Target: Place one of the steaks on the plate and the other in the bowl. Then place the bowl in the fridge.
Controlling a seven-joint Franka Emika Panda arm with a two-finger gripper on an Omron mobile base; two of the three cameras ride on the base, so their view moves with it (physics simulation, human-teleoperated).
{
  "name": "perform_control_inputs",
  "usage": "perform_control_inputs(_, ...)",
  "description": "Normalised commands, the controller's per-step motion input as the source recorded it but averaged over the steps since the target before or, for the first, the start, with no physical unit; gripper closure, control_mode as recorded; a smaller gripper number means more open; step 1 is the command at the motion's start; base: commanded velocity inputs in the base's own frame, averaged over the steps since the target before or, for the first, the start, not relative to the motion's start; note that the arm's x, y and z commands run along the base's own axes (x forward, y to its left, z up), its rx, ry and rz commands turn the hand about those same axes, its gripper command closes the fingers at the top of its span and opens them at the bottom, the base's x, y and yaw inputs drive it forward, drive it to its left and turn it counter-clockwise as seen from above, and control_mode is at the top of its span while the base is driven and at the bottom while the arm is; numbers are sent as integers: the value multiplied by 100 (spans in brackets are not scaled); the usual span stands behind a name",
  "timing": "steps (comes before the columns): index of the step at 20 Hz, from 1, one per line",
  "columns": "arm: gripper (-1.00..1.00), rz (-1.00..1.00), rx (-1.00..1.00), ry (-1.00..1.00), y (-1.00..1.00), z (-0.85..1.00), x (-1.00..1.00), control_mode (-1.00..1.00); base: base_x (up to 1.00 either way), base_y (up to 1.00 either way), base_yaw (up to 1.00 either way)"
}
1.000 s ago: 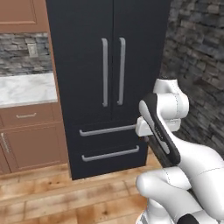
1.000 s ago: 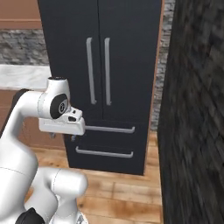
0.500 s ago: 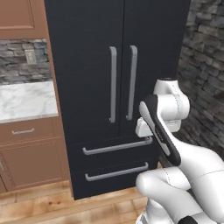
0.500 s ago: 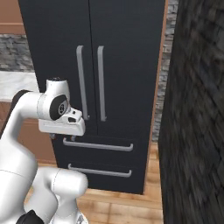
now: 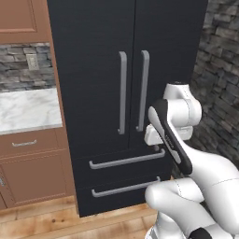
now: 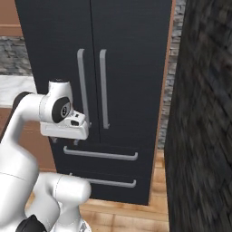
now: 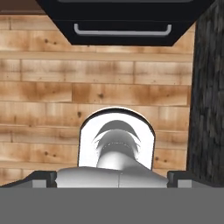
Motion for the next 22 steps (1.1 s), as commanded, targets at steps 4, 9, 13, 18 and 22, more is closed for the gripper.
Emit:
perform_control_inputs(4, -100, 0, 0, -19, -21, 6, 7, -100, 1, 0, 0)
perform_control_inputs(9, -100, 2, -9, -54, -57, 34, 26, -100, 0, 0, 0)
perform_control_inputs(13, -100, 6, -2, -54, -38, 60, 86, -100, 0, 0, 0)
perform_control_inputs(18, -100, -18, -1, -31, 47, 37, 95, -100, 0, 0, 0)
perform_control_inputs(22, -100, 0, 1, -6, -9, 0, 38, -100, 0, 0, 0)
